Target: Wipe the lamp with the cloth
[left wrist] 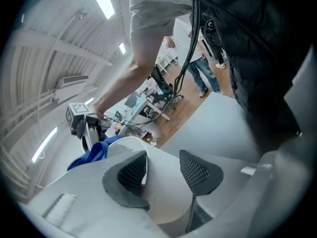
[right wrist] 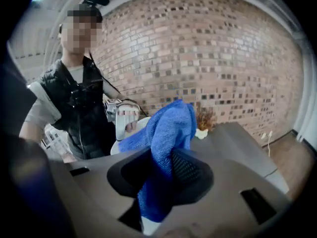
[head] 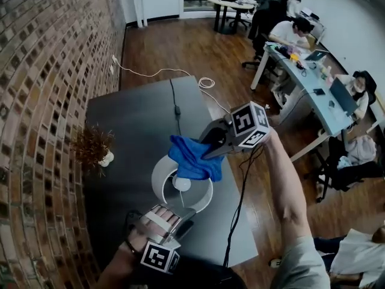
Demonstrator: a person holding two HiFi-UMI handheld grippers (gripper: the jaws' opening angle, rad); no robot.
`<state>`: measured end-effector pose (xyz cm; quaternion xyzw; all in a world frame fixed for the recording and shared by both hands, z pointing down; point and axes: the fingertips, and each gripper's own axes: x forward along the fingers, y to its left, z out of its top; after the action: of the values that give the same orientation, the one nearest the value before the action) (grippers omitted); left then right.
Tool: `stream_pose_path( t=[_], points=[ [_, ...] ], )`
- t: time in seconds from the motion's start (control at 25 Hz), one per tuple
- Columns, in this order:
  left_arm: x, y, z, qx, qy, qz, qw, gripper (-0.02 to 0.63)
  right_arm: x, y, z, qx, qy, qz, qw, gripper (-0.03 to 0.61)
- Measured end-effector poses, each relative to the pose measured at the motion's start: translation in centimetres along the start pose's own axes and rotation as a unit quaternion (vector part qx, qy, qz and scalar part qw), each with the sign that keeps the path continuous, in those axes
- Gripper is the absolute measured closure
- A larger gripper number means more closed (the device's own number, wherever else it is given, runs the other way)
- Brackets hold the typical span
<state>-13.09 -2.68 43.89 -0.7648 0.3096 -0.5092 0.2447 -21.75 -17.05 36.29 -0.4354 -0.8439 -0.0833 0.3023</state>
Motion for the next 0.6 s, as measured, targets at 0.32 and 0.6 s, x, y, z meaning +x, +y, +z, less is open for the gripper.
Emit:
stream_pose_path(
  t=[0.32,0.6],
  points=[
    [0.2,-0.8,0.8,0.019,-0.002,-0.010,0.9998,0.407,3.9,-6.7,-12.2,0.140,0.098,-0.024,0.985,0.469],
    [0.4,-1.5,1.4,0.017,-0.010,-0.039,0.9990,0.407,1.6,-8.2,-12.5,0.102,0.130,-0.095,0.982,0.469]
  ],
)
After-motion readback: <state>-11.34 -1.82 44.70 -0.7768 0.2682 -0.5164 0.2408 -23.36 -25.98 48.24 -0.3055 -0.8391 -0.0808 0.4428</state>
